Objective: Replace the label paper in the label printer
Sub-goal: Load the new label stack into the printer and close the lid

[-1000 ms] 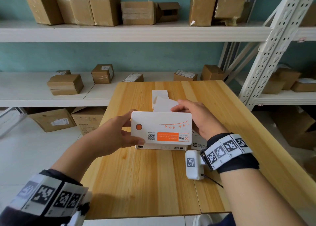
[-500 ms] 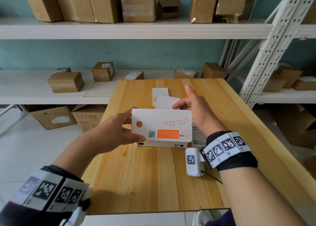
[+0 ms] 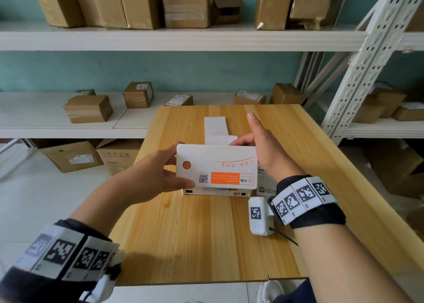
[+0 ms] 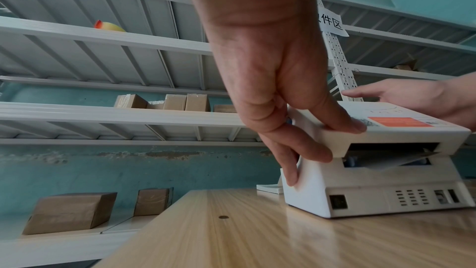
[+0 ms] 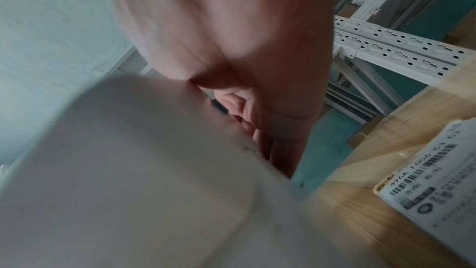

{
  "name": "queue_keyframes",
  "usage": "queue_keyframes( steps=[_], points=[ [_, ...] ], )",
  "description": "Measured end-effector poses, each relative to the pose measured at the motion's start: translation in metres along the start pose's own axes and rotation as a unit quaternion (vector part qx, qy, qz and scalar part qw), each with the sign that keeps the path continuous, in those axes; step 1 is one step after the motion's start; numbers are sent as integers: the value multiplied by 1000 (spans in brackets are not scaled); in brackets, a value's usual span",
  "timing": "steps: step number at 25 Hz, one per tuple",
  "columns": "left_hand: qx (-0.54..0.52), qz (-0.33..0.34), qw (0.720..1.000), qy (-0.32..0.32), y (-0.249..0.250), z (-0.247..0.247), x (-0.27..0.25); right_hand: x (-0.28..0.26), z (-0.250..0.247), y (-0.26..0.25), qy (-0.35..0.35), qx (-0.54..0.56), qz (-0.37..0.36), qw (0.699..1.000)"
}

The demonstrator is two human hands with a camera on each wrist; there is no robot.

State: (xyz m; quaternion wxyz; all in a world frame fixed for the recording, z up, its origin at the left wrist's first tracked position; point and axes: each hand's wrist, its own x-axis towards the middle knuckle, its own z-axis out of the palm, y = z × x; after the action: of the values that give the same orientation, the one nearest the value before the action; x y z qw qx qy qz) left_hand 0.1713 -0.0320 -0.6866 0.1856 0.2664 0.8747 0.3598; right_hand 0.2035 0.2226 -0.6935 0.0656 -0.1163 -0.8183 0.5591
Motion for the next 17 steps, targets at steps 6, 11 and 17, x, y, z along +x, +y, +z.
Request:
queue_keyframes(
  steps=[6, 11, 17],
  points=[
    [-8, 4, 1000, 3, 2, 0, -1, 2, 2, 4, 40, 56, -13, 998],
    [-5, 1, 1000, 3, 2, 1, -1, -1, 1, 1, 25, 53, -4, 998],
    [-1, 2, 1000, 5, 2, 1, -1, 0, 1, 2, 25, 71, -18, 997]
  ],
)
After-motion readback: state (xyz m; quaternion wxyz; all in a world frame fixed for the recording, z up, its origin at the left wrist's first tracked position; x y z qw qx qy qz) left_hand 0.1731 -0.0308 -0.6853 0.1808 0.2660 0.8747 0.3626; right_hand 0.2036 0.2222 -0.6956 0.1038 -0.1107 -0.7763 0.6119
